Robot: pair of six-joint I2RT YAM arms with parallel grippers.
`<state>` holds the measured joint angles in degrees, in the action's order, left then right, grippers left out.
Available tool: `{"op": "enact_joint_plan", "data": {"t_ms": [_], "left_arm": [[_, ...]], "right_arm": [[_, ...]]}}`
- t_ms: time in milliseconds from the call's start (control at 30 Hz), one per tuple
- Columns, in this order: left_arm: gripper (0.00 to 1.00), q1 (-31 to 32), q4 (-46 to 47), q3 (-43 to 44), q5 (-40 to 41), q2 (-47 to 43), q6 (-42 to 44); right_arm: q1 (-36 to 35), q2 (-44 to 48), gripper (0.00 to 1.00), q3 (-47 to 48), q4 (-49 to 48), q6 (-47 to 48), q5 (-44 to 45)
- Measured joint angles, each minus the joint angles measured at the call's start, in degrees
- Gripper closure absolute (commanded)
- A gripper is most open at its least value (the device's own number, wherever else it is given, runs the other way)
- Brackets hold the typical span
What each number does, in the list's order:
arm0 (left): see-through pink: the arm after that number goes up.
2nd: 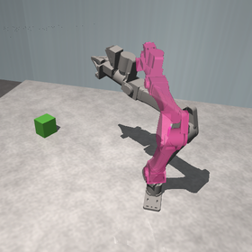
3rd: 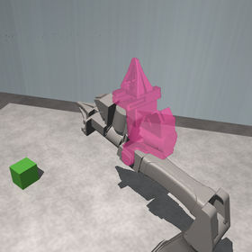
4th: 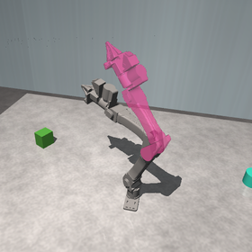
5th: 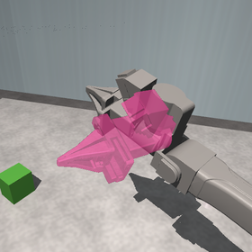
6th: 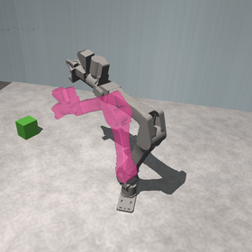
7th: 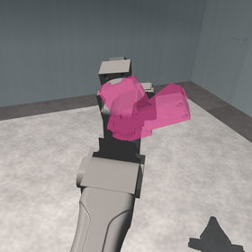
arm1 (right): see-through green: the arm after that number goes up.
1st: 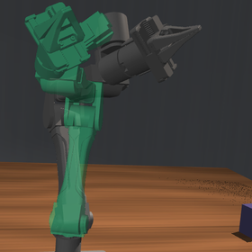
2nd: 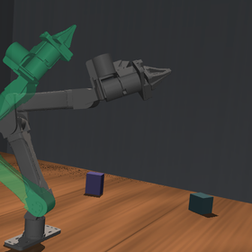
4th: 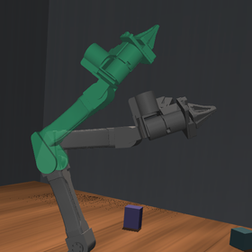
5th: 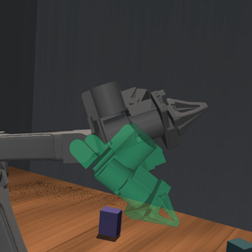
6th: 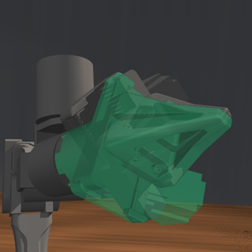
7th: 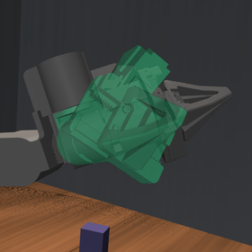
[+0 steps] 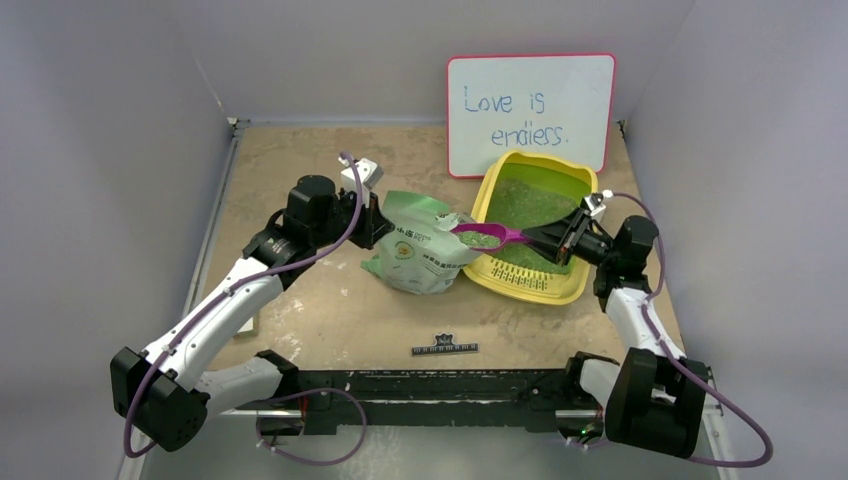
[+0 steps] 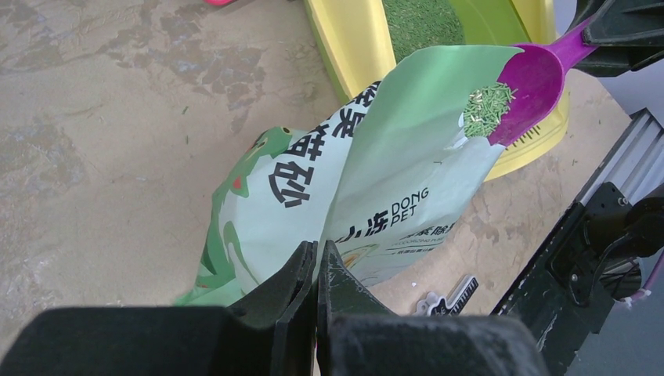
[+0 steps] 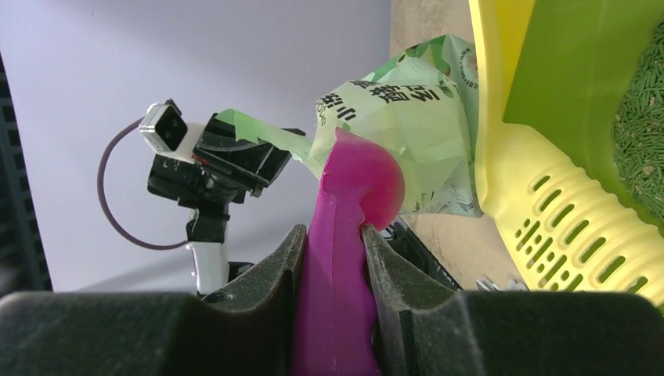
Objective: Fill the litter box with clean litter
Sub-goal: 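Scoop the cat litter from the cat litter bag.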
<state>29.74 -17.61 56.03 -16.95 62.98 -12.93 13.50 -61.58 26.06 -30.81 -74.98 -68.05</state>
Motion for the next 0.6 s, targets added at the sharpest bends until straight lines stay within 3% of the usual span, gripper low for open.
{"op": "enact_joint_plan", "data": {"t_ms": [600], "left_arm": [[1.0, 0.0, -0.1, 0.0, 0.5, -0.3, 0.0]], "right_arm": [[4.3, 2.1, 1.0, 6.1, 17.1, 9.5, -2.2]]}}
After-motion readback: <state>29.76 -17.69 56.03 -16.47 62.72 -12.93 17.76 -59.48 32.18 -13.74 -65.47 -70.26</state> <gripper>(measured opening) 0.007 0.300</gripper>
